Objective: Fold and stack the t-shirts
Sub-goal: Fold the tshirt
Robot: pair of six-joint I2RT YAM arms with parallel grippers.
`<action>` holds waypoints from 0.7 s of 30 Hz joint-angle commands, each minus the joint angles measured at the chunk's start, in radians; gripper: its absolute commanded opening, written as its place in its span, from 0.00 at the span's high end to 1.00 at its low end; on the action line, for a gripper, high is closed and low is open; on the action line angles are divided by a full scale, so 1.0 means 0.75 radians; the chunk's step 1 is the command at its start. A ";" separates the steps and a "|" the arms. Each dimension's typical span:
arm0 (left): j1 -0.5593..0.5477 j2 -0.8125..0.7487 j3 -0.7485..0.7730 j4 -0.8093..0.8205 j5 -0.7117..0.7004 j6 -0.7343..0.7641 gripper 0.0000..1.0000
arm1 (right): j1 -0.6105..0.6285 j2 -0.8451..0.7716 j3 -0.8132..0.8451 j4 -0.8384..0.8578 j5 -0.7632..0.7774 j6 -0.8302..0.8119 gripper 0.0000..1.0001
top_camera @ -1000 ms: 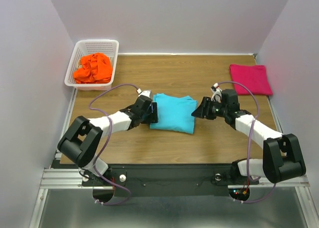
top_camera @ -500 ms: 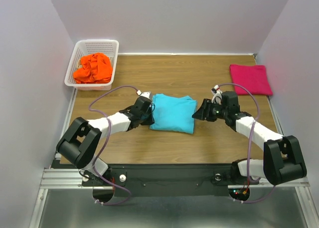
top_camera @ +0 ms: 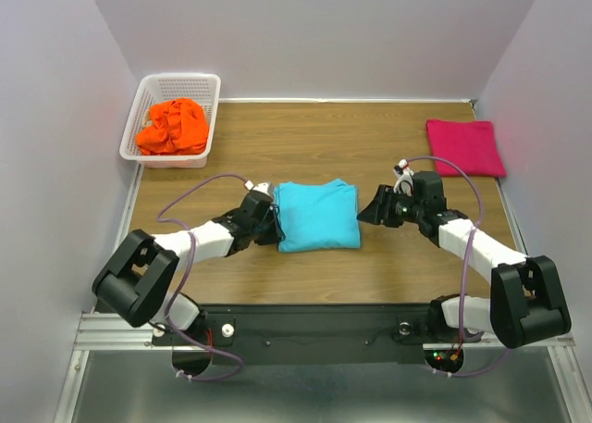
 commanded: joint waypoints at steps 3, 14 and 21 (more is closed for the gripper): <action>0.008 -0.212 -0.047 -0.074 -0.069 -0.046 0.61 | 0.010 0.037 0.100 0.028 -0.029 0.006 0.44; 0.008 -0.386 0.070 -0.133 -0.190 -0.034 0.12 | 0.051 0.213 0.233 0.157 -0.136 0.096 0.44; 0.079 -0.102 0.211 0.110 -0.091 0.023 0.55 | 0.053 0.442 0.347 0.341 -0.174 0.167 0.45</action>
